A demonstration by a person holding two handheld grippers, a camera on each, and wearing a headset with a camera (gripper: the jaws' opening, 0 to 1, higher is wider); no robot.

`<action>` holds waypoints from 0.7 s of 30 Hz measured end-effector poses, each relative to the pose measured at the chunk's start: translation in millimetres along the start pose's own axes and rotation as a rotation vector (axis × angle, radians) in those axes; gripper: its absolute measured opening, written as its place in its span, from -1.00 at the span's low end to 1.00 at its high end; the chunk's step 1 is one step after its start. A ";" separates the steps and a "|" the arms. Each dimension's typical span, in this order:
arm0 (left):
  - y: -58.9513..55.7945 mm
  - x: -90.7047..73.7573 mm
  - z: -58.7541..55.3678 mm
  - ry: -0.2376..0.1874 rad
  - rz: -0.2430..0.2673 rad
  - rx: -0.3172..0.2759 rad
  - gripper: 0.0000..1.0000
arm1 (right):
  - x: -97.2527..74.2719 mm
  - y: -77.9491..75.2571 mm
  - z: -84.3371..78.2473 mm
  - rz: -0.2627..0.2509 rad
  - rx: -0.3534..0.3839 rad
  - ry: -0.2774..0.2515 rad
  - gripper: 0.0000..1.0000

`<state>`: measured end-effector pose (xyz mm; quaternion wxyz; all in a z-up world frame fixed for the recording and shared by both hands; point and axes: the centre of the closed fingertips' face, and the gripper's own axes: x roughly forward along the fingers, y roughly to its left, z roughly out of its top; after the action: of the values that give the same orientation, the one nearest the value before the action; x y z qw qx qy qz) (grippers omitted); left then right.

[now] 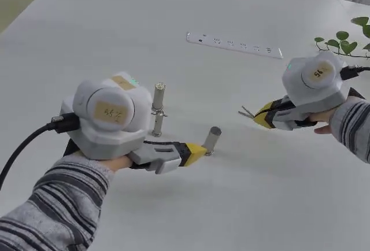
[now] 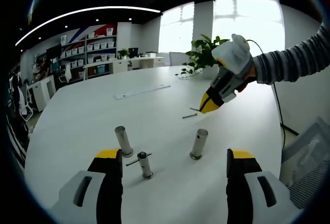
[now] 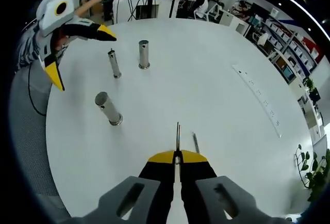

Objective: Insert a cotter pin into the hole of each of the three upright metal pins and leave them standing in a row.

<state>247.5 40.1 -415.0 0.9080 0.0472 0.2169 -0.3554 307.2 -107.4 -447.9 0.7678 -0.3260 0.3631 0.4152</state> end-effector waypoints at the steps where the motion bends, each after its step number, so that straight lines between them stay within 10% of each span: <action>1: -2.1 0.0 1.1 -0.004 -0.007 0.004 0.57 | -1.6 3.1 2.7 -0.002 -0.009 -0.011 -1.00; 21: -34.4 2.9 4.4 -0.030 -0.120 -0.006 -0.05 | -24.7 70.7 41.6 0.029 -0.261 -0.116 -1.00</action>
<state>228.1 11.7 -410.0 0.8883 0.0258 0.2066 -0.4094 247.6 -52.6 -419.8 0.7325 -0.3931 0.2656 0.4882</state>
